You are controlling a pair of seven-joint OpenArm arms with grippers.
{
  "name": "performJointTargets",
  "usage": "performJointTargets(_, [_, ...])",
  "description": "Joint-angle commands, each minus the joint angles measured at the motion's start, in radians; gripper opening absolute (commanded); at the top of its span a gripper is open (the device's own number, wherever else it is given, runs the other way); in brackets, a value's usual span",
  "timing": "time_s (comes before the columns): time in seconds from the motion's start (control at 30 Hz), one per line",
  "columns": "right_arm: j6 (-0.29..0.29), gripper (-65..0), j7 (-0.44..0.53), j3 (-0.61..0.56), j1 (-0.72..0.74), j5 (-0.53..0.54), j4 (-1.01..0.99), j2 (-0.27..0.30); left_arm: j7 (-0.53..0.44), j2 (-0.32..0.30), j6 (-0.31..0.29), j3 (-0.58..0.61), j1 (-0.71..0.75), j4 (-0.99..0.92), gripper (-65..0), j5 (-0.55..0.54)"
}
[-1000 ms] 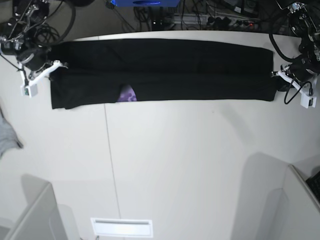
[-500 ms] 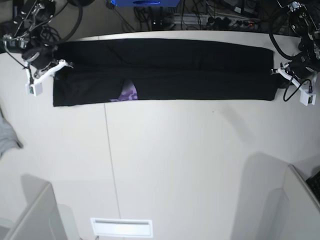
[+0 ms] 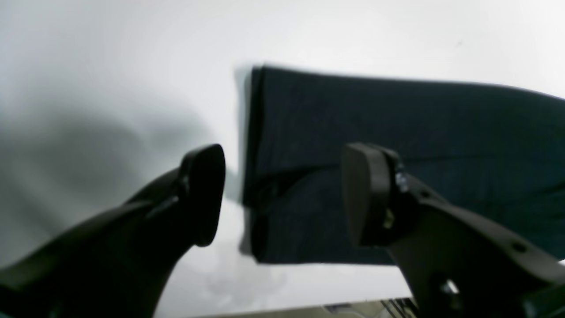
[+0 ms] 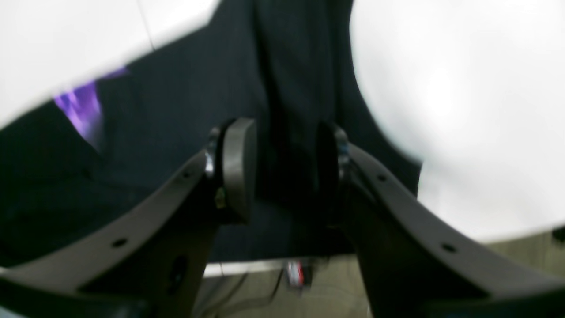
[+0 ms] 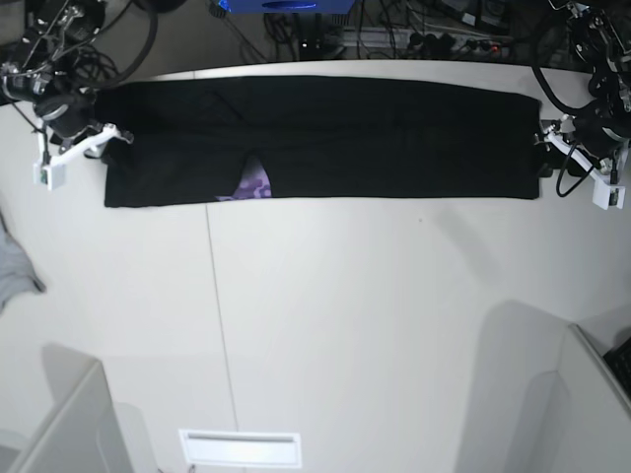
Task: Fold the T-shirt properly
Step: 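Open both grippers and raise them off the folded strip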
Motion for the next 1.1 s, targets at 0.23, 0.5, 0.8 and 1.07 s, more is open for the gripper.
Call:
performJointTargets(0.23, [0.001, -65.0, 0.135, -0.129, 0.085, 0.019, -0.116, 0.098, -0.013, 0.128, -0.002, 0.002, -0.133, -0.089, -65.0, 0.233])
performJointTargets(0.5, [0.001, -65.0, 0.182, -0.138, 0.2, -0.107, -0.385, 0.113, -0.071, 0.157, -0.001, 0.126, -0.167, -0.204, -65.0, 0.37])
performJointTargets(0.8, [0.004, -65.0, 0.224, -0.14, 0.282, -0.215, -0.532, 0.119, -0.128, 0.159, 0.001, 0.194, -0.181, -0.411, -65.0, 0.37])
performJointTargets(1.07, [0.006, -65.0, 0.288, -0.217, 0.406, -0.256, -0.64, 0.121, -0.128, 0.154, 0.104, 0.198, -0.302, -0.442, -65.0, 0.37])
